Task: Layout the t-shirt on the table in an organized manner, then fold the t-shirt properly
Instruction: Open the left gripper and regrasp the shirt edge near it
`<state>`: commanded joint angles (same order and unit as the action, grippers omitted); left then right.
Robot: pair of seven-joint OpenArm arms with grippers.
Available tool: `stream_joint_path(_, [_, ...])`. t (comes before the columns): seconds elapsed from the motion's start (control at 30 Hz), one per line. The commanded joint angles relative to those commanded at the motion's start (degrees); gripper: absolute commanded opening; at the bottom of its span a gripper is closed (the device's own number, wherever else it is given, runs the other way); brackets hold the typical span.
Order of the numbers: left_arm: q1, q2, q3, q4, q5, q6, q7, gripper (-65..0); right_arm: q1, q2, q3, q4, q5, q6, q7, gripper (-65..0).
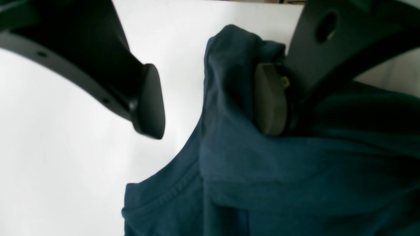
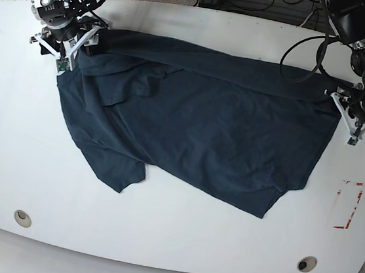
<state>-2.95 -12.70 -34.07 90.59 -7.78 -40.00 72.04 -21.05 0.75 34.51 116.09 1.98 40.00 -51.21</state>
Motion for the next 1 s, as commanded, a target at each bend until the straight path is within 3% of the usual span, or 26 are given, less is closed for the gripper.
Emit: stream_joint_path(1.0, [-1.6,0.4,2.0,-5.7,0.0,0.0,0.2,-26.4,0.3,0.0,-0.1,0.0,0.0,0.0,0.0,-26.5])
